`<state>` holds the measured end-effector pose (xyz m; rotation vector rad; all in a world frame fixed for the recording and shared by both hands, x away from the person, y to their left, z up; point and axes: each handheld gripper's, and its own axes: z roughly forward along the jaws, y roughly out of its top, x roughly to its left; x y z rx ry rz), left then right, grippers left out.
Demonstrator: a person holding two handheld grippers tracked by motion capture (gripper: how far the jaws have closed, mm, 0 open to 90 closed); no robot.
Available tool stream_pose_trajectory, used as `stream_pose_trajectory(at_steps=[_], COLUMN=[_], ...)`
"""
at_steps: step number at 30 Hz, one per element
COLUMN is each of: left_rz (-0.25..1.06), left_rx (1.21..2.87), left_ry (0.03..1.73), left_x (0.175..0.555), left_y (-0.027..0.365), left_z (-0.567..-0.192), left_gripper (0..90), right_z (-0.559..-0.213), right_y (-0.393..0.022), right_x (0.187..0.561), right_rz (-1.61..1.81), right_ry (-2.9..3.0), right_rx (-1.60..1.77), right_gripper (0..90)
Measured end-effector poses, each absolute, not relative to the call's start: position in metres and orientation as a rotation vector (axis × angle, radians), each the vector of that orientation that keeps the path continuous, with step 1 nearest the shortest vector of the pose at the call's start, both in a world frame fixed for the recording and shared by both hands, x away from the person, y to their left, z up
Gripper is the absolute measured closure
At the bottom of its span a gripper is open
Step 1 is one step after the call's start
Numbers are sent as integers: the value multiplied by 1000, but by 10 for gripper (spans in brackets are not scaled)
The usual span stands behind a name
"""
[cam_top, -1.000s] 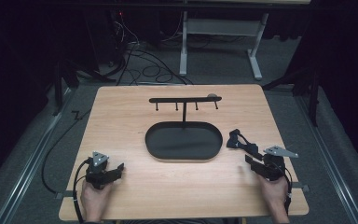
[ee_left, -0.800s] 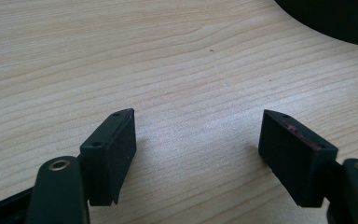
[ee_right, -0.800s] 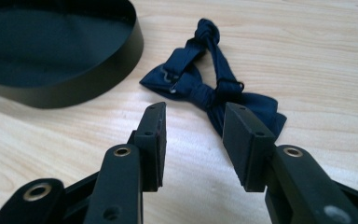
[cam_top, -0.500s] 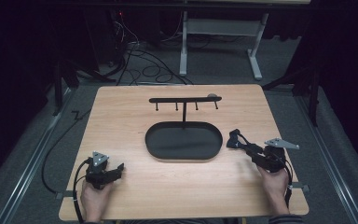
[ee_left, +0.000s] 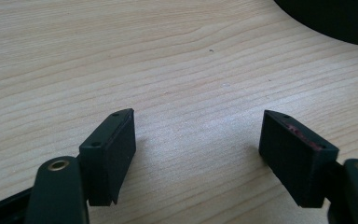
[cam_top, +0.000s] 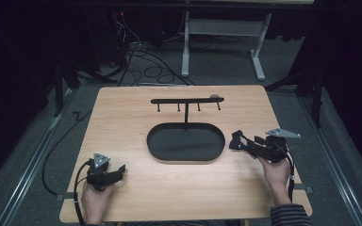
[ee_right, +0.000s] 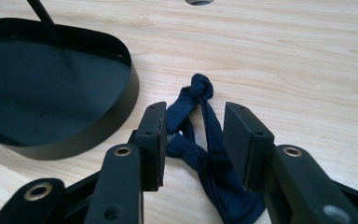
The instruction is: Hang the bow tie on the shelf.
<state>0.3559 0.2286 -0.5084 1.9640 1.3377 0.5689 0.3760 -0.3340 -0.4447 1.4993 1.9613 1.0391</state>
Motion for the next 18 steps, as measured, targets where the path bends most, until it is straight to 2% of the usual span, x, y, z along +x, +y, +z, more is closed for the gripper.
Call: stream_pose_trajectory(at_steps=[18], left_rz=[567], left_rx=[1967], left_ry=[1335], left_x=[356], left_y=[229], left_z=[-508], left_gripper=[275], right_z=[-447], right_y=[-325], right_x=[415], right_rz=[970], right_ry=[1999], right_rx=[1508], right_gripper=[616])
